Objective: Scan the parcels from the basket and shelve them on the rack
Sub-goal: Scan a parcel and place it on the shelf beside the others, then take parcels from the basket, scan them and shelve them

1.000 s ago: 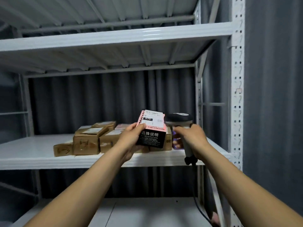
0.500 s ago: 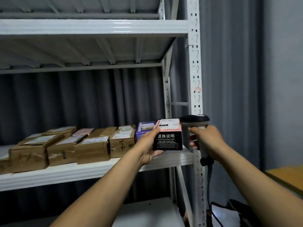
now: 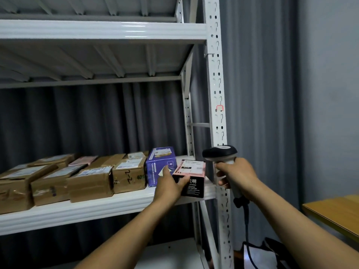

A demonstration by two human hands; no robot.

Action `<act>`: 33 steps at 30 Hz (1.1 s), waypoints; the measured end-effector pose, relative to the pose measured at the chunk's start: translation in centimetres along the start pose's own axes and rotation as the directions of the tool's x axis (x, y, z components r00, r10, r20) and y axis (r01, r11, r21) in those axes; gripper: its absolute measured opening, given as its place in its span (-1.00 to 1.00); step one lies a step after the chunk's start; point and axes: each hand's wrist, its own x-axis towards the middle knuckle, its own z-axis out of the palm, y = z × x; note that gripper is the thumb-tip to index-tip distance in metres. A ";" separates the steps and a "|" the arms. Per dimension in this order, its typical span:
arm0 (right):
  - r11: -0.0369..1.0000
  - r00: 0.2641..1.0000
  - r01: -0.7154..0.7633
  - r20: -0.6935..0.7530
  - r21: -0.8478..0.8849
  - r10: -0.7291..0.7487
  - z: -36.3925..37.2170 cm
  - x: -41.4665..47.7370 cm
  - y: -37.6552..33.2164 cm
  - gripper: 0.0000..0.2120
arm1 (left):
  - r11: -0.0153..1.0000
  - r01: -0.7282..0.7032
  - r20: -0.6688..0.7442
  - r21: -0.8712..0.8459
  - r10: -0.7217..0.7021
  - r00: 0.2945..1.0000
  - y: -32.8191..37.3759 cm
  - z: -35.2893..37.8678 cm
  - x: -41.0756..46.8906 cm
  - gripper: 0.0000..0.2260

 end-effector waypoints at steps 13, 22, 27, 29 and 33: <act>0.994 1.000 -0.002 -0.005 -0.113 0.001 -1.2 2.0 2.3 -0.86 | 0.417 -0.538 0.303 0.733 0.507 0.807 2.1 2.4 3.8 -0.50; 0.968 1.000 0.009 0.024 -0.250 -0.003 -0.9 3.1 3.4 -0.91 | 0.422 -0.411 0.227 0.808 0.421 0.878 1.9 4.2 7.5 -0.45; 0.969 0.999 -0.020 0.035 -0.248 0.030 -1.1 2.2 3.2 -0.91 | 0.442 -0.431 0.241 0.786 0.423 0.873 1.6 3.3 6.9 -0.47; 0.973 0.998 -0.034 0.036 -0.230 0.043 -0.9 1.2 2.8 -0.90 | 0.467 -0.452 0.225 0.760 0.463 0.857 1.4 2.2 6.0 -0.50; 0.978 0.995 -0.086 0.036 -0.188 0.094 0.7 -2.2 3.1 -0.90 | 0.496 -0.476 0.209 0.726 0.500 0.840 -1.0 -0.6 2.4 -0.55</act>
